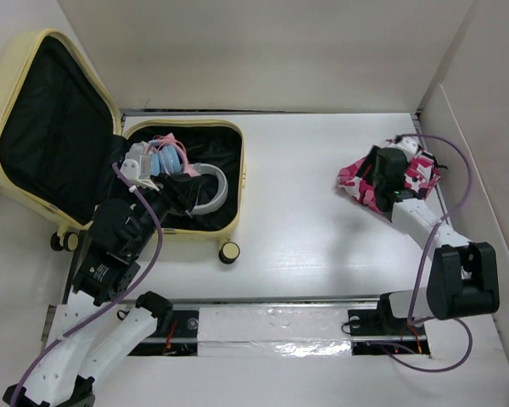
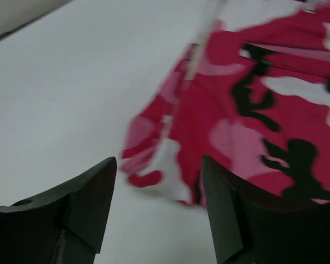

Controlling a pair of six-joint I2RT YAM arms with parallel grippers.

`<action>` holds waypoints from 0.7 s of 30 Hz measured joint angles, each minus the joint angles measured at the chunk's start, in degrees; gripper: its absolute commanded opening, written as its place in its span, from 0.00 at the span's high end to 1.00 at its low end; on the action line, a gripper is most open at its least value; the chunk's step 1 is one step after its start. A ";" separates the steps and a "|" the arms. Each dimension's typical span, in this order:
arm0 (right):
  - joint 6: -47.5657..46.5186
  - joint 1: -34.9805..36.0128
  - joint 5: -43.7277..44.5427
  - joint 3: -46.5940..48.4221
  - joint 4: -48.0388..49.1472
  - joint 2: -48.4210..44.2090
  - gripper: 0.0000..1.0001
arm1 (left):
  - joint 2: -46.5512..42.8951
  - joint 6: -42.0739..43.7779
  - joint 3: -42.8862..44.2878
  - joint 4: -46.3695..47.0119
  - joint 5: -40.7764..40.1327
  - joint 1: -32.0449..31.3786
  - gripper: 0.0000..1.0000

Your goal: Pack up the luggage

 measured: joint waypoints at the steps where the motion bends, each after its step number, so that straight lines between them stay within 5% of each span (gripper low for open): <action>1: 0.92 -4.04 -0.26 -1.81 -0.28 -0.07 0.26 | 0.11 0.04 0.00 0.02 0.24 0.00 0.69; 8: 8.28 -28.46 -9.46 -10.38 1.57 -0.59 0.23 | 1.03 0.04 0.00 -0.02 1.49 0.00 1.00; 13: 10.62 -33.70 -18.05 -8.15 2.93 4.81 0.27 | 1.05 0.04 0.00 0.00 2.08 0.00 1.00; 20: 15.15 -36.79 -34.60 -6.93 11.34 16.68 0.63 | 1.84 0.02 0.00 0.11 3.56 0.00 1.00; 21: 15.89 -36.74 -36.30 -7.06 12.81 17.31 0.81 | 2.19 0.00 0.00 0.13 3.85 0.00 1.00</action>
